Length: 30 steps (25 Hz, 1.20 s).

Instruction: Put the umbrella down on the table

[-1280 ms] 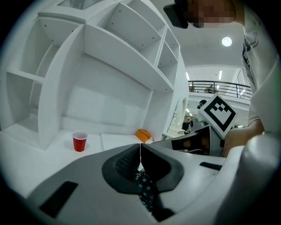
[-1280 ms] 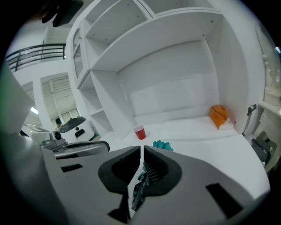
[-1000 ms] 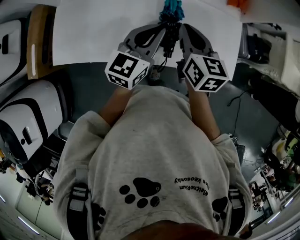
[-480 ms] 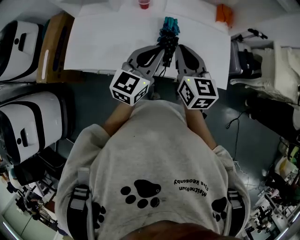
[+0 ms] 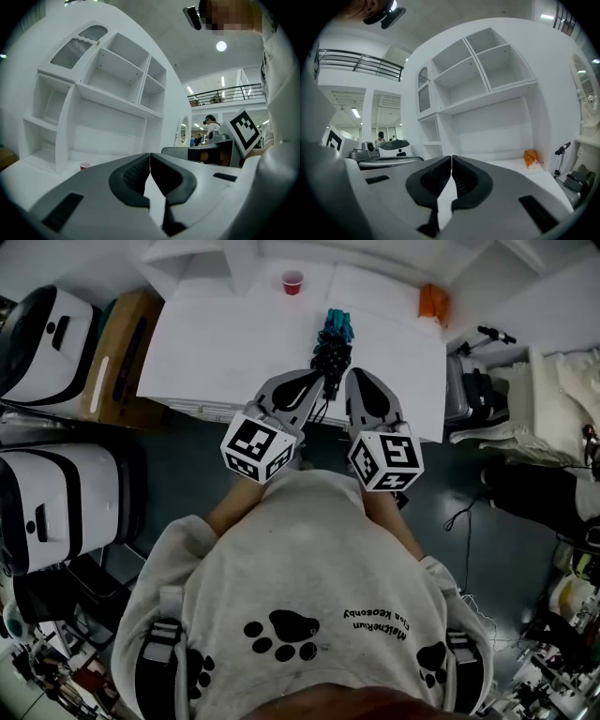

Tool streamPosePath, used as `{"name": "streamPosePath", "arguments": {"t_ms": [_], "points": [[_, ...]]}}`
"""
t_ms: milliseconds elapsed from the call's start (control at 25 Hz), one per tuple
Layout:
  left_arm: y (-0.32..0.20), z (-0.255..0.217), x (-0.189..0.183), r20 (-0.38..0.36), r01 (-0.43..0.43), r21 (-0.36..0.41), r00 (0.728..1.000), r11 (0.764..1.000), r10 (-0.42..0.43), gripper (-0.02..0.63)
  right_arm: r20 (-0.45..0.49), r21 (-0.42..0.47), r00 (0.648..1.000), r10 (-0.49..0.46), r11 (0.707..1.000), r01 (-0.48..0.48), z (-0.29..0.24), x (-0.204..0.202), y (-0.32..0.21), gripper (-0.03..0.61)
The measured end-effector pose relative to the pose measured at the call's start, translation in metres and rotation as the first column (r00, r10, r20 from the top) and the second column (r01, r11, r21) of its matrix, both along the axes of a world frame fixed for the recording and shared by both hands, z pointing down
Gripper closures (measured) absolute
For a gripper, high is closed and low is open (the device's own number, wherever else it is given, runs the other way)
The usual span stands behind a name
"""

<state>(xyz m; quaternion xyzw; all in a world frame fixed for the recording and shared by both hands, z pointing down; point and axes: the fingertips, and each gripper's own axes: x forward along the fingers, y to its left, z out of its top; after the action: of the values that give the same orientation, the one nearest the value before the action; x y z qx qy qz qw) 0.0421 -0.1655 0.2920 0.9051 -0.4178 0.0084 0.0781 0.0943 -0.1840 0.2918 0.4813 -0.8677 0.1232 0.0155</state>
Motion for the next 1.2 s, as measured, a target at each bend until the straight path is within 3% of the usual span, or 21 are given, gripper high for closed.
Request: {"name": "streamPosePath", "arguments": {"t_ms": [440, 760, 1200], "points": [[0.012, -0.033, -0.019, 0.031, -0.010, 0.069, 0.999, 0.998, 0.007, 0.595, -0.004, 0.053, 0.999, 0.041, 0.998, -0.041, -0.021, -0.013, 0.016, 0.546], [0.020, -0.032, -0.038, 0.027, -0.010, 0.042, 1.000, 0.999, 0.009, 0.595, -0.005, 0.035, 0.999, 0.036, 0.999, -0.036, -0.020, -0.037, 0.023, 0.546], [0.032, -0.021, -0.039, 0.021, -0.020, 0.038, 1.000, 0.999, 0.019, 0.595, -0.022, 0.053, 0.998, 0.055, 0.997, -0.054, -0.014, -0.032, 0.037, 0.546]]}}
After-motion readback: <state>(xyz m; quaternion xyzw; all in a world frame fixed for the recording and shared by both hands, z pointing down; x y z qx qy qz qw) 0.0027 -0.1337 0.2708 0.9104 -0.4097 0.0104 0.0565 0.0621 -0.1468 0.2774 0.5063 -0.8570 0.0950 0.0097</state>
